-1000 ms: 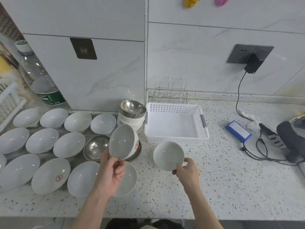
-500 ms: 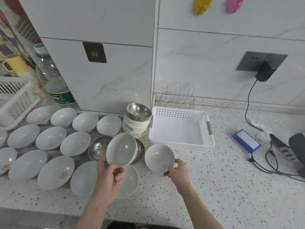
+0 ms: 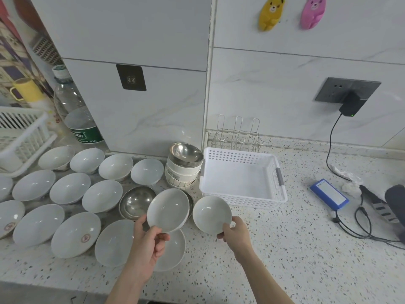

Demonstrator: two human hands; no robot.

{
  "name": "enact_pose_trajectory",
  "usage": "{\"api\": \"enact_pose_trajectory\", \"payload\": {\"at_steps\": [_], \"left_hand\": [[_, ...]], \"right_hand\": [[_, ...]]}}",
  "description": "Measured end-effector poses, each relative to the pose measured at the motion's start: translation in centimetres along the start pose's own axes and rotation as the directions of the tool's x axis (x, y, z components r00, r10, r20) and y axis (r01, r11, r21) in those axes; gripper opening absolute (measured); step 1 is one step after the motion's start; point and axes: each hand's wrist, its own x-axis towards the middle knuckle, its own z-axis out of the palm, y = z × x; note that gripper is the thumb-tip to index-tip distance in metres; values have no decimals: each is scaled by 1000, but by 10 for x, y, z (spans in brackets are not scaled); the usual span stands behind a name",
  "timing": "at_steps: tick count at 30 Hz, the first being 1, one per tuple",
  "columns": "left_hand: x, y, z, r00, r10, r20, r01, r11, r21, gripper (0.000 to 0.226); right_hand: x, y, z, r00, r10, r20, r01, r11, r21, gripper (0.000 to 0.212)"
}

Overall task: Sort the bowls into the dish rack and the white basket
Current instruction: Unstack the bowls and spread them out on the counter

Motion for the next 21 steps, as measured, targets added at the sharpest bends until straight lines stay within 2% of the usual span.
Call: {"api": "enact_pose_trajectory", "payload": {"at_steps": [5,7,10,12,14,18,21], "left_hand": [[0,-2,0,999,-2,38,-3,992,128,46],[-1,-1,1,997,-10,83,-7,981,195,49],[-6,1,4,986,-25,163,-26,952,306,53],[-12,-1,9,976,-47,213,-36,929,369,56],[-18,-7,15,968,-70,241,-34,914,405,58],[-31,-23,22,951,-129,280,-16,886,463,58],[-38,-32,25,935,-165,314,-25,852,523,59]], "right_hand": [[-3,1,-5,999,25,22,-25,1000,14,36],[-7,3,-8,997,24,-68,-27,998,-49,40],[-19,9,-18,977,-71,-200,58,996,-71,30],[-27,14,-26,979,-129,-160,130,991,-3,23],[-36,18,-34,987,-149,-63,151,988,40,24],[-48,28,-42,990,-120,73,110,985,131,32],[-52,33,-45,983,-112,147,94,987,127,31]]}}
